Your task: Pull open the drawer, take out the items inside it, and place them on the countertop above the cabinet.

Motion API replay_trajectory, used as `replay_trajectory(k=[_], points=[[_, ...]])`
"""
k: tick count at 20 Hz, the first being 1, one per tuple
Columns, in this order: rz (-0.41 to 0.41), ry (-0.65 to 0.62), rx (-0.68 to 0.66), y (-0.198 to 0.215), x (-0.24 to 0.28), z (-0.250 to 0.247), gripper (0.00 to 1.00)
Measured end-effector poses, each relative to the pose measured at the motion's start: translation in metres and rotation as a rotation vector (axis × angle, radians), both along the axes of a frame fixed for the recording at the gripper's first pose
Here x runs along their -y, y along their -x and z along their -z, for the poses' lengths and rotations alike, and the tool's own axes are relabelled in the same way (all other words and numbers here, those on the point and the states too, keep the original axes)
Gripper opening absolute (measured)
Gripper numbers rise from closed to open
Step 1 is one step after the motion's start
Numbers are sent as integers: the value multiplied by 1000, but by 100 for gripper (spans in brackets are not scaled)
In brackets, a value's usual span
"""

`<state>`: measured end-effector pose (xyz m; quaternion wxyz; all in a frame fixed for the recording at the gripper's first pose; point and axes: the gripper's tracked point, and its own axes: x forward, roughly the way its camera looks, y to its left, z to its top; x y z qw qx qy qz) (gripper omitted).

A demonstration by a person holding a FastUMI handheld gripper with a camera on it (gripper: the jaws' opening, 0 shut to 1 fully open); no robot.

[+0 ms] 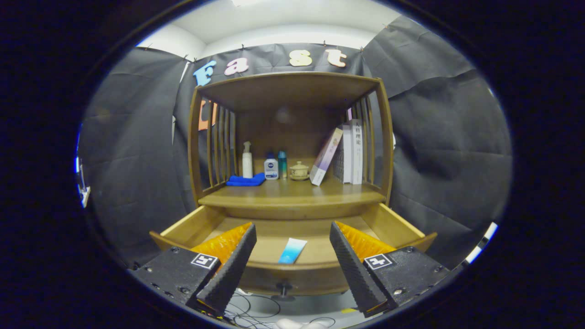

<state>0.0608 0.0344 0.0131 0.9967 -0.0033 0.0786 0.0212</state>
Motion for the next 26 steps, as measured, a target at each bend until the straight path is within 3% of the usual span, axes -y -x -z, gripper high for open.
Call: replay_trajectory(k=[6,14,20,26], points=[[-5,-9,-139,-68,-6,-28,100],[13,27,-565,-131,-19,53,100],[20,86,-869,-126,-22,114,96],[61,0,-1075,-105,-26,144,94]])
